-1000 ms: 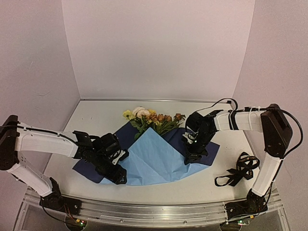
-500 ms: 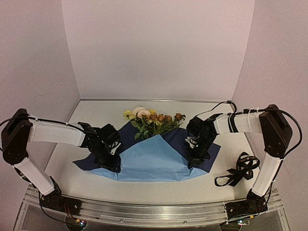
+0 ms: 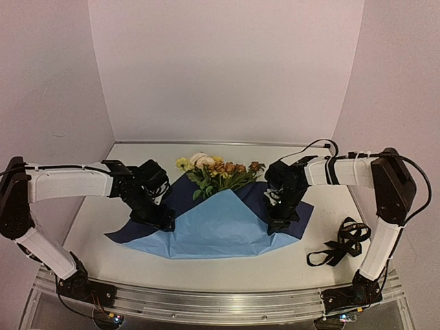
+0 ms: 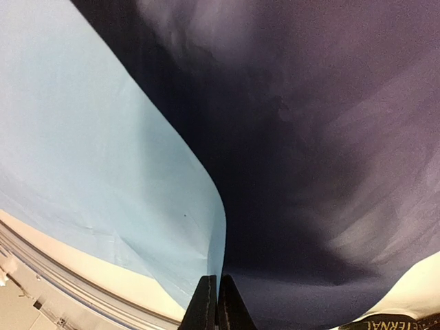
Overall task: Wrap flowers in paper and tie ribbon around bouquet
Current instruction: Adjust the 1/4-folded wrapping paper at the center of the board.
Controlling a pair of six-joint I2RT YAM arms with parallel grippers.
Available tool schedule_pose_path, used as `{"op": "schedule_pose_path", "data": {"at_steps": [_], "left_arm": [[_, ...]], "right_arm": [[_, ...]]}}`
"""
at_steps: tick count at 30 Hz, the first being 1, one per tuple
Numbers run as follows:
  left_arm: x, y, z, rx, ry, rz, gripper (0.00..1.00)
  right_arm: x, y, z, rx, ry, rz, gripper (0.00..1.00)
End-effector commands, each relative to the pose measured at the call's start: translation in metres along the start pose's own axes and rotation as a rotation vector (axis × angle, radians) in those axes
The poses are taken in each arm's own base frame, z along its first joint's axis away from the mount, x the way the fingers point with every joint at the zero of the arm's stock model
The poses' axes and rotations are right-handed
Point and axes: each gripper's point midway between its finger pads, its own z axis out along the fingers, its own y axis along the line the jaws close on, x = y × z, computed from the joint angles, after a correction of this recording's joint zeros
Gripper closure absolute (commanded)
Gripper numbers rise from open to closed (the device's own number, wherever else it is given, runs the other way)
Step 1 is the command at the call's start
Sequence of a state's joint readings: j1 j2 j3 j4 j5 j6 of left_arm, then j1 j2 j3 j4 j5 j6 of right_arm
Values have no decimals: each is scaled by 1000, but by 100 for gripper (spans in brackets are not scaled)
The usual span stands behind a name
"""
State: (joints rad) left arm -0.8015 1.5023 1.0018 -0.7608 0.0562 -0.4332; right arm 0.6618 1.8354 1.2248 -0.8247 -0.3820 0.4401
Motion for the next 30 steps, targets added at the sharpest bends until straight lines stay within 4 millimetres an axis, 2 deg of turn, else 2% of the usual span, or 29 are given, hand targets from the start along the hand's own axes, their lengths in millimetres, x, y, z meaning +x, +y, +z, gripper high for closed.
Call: {"op": "schedule_pose_path", "data": {"at_steps": [1, 4, 7, 11, 13, 15, 18, 22, 25, 28, 30], "left_arm": [[-30, -7, -31, 8, -111, 25, 14], [-39, -18, -37, 56, -132, 18, 17], [-44, -36, -36, 153, -143, -24, 34], [-30, -49, -18, 245, -113, -86, 53], [-21, -49, -9, 255, -103, -122, 58], [-13, -44, -1, 249, -92, -162, 59], [3, -21, 17, 154, -67, -238, 69], [25, 11, 34, 15, -28, -329, 78], [35, 19, 40, -19, 0, -356, 77], [37, 20, 41, -24, 8, -354, 64], [33, 21, 35, -35, -8, -342, 51]], "right_arm": [[-7, 5, -5, 29, 5, -21, 100], [-8, 9, -4, 38, 16, -33, 100], [-9, 12, -5, 60, 5, -53, 100], [-13, 13, -6, 75, -1, -53, 100], [-14, 13, -6, 83, -6, -55, 100], [-13, 12, -7, 91, -10, -56, 100], [-12, 8, -8, 108, -12, -53, 100], [-10, 4, -7, 126, -14, -53, 100], [-9, 3, -7, 130, -11, -53, 100], [-10, 4, -8, 126, -13, -56, 100], [-10, 4, -7, 128, -12, -54, 100]]}}
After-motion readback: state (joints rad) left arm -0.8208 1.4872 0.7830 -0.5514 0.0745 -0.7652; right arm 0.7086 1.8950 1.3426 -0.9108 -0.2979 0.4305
